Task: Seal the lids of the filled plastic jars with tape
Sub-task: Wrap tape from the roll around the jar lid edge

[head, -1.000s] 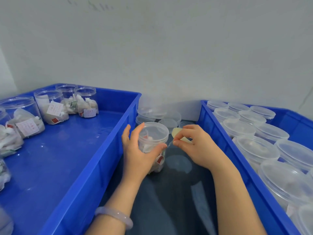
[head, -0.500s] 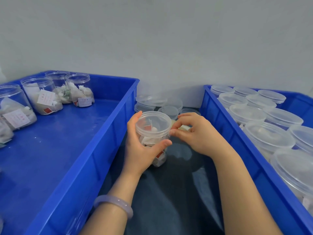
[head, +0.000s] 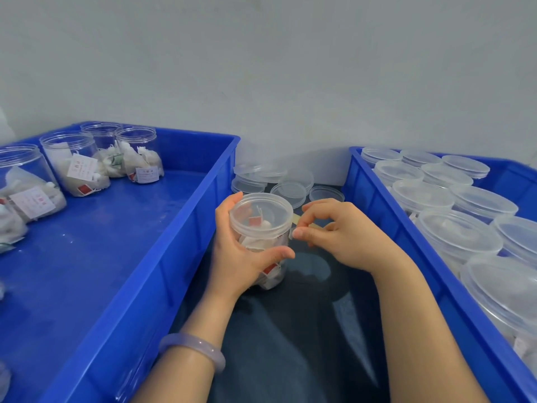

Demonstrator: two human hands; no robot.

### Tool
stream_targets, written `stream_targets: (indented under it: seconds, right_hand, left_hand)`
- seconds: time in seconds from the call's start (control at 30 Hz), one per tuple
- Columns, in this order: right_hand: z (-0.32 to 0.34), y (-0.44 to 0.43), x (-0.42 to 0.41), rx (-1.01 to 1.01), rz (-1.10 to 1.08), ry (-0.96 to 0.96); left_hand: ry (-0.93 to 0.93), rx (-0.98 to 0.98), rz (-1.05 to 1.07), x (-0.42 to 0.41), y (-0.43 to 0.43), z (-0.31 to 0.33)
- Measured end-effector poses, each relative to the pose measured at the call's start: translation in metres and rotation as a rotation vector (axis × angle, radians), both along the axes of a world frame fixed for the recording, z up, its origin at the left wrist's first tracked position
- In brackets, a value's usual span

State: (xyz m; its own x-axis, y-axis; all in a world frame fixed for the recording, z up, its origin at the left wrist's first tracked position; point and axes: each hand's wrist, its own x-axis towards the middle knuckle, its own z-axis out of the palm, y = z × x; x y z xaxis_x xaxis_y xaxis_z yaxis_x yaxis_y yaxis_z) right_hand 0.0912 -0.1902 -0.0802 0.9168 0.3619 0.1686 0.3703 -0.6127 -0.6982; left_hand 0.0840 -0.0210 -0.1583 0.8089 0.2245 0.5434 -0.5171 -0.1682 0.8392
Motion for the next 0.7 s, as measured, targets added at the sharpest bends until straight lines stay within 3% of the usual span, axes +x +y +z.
stream_targets:
  seconds: [0.33,0.5,0.7]
  right_hand:
    - [-0.003,0.010,0.001,-0.002,-0.054,-0.063]
    - [0.003,0.019,-0.004,-0.079,-0.065,-0.115]
    - [0.013,0.020,-0.013,-0.198,-0.047,-0.087]
  left_hand:
    - [0.024,0.021,0.019,-0.005,-0.001,0.004]
    - [0.059,-0.119,0.071,-0.010,-0.002,0.010]
    - [0.070,-0.209,-0.045,-0.016,-0.001,0.012]
